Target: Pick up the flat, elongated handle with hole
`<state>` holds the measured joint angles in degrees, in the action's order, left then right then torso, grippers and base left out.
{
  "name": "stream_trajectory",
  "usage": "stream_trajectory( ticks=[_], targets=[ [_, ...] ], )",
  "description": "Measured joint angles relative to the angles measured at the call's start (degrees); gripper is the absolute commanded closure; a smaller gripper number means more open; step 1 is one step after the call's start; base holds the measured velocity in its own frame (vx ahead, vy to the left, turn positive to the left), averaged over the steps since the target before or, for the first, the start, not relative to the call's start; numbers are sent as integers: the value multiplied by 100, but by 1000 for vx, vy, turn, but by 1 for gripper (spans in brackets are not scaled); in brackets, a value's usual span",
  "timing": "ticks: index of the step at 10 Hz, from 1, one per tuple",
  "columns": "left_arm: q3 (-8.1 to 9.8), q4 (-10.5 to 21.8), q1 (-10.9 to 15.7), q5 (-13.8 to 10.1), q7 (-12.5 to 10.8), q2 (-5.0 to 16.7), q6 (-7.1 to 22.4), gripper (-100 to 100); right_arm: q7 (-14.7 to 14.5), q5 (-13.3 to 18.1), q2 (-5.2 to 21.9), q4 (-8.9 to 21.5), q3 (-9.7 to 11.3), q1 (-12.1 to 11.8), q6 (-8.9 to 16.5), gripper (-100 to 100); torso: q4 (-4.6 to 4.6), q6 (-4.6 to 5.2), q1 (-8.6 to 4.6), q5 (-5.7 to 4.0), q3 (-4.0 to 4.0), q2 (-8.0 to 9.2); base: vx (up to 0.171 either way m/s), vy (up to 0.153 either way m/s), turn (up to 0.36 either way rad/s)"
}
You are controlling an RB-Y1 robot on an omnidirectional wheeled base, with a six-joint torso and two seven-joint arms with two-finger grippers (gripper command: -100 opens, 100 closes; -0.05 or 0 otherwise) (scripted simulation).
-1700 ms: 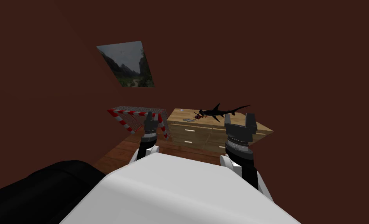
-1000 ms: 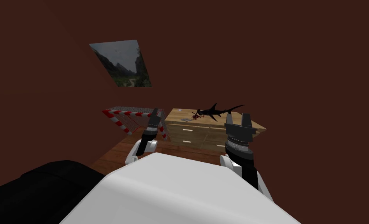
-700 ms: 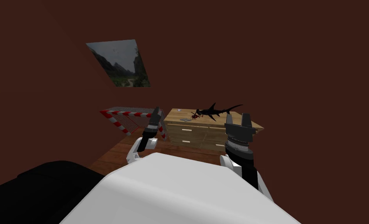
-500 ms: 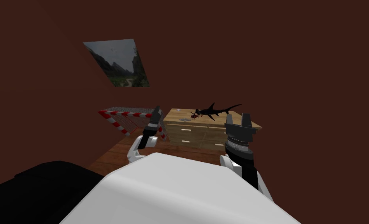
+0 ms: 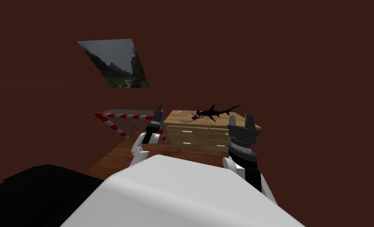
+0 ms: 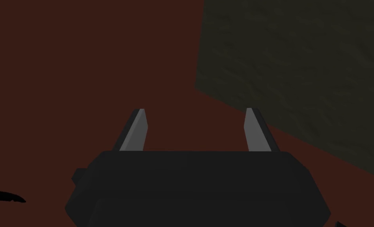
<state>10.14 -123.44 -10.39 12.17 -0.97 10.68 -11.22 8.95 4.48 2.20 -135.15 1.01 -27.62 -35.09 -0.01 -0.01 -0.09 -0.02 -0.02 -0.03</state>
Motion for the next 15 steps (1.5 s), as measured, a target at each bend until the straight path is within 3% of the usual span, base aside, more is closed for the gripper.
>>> stream_trajectory(
  ticks=[15],
  targets=[
    [767, 584, 1710, 546, 165, 173, 2384, -100, 0, 0, 0, 0, 0, 0, 0, 0, 0, 1, 2, 0, 1, 1, 2, -21, -55]
  ],
)
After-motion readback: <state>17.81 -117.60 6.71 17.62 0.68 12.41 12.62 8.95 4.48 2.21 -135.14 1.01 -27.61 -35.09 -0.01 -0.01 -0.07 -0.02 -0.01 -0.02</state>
